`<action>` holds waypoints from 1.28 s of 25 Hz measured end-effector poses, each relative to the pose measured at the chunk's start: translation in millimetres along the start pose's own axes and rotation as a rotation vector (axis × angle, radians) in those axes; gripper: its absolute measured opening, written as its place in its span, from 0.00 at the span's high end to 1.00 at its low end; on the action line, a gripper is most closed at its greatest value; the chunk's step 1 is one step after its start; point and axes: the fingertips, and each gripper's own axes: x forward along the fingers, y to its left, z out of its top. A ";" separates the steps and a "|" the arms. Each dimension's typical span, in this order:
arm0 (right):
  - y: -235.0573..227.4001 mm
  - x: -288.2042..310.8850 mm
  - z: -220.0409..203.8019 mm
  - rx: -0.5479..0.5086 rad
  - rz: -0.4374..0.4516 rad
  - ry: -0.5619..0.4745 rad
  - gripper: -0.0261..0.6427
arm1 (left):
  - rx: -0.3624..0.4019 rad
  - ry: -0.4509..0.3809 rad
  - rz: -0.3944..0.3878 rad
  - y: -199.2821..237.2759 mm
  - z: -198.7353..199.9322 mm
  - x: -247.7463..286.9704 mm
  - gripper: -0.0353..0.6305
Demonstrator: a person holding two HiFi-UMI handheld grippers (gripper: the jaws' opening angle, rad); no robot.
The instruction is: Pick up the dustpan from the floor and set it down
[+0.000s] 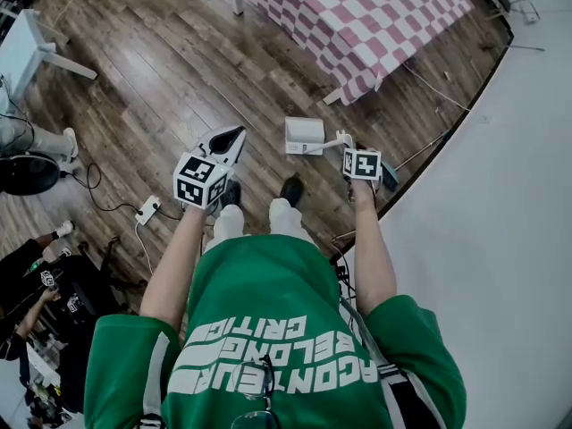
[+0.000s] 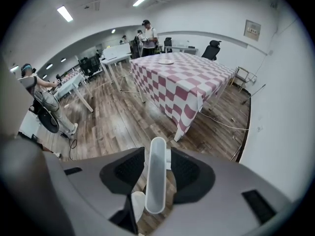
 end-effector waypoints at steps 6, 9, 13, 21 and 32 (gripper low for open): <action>-4.1 -59.0 28.0 0.030 -0.027 -0.171 0.73 | -0.013 -0.047 -0.017 -7.0 12.7 -1.6 0.94; -2.3 -88.0 40.0 0.049 -0.022 -0.250 0.74 | -0.023 -0.066 -0.028 -14.2 16.3 -0.6 0.94; 2.1 -123.7 58.6 0.060 -0.027 -0.344 0.79 | -0.037 -0.097 -0.028 -15.2 24.8 1.2 0.94; 17.5 -179.6 87.3 0.048 -0.013 -0.508 0.95 | 0.003 -0.134 0.004 -14.6 43.7 -1.6 0.94; 49.0 -203.7 100.1 0.000 0.054 -0.562 0.95 | -0.007 -0.162 -0.026 -23.1 61.4 2.5 0.94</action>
